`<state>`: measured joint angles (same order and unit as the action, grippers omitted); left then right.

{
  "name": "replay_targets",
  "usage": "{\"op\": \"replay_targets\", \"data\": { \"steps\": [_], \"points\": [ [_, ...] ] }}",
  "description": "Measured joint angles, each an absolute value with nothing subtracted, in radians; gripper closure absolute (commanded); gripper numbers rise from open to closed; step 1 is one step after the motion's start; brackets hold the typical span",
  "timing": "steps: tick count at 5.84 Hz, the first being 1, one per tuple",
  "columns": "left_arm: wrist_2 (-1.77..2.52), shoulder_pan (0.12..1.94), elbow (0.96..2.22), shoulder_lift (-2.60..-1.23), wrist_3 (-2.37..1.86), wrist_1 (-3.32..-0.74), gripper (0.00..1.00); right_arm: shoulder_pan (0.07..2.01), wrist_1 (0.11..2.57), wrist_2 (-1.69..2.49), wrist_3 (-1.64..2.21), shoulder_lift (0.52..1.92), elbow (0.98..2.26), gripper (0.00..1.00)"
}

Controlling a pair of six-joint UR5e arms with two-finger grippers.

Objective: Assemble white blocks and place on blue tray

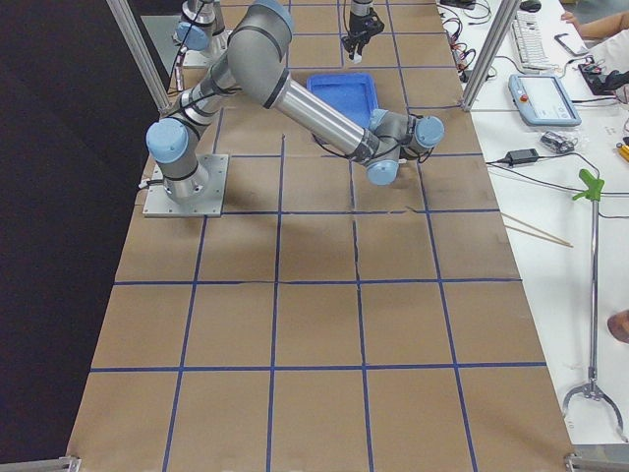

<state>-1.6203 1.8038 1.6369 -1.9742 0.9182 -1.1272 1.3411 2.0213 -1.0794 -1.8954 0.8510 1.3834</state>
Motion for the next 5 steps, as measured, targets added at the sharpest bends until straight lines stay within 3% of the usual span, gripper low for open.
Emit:
{"op": "replay_targets", "data": {
  "steps": [2,5],
  "points": [
    [-1.593,1.896,1.650,-1.990,1.076,-1.098,0.84,1.342,2.000,-1.095,-1.801,0.937,1.372,0.72],
    [-1.559,1.946,1.666,-2.080,1.118,-0.953,0.83,1.341,1.961,-1.096,-1.726,1.119,1.501,0.72]
  ]
}}
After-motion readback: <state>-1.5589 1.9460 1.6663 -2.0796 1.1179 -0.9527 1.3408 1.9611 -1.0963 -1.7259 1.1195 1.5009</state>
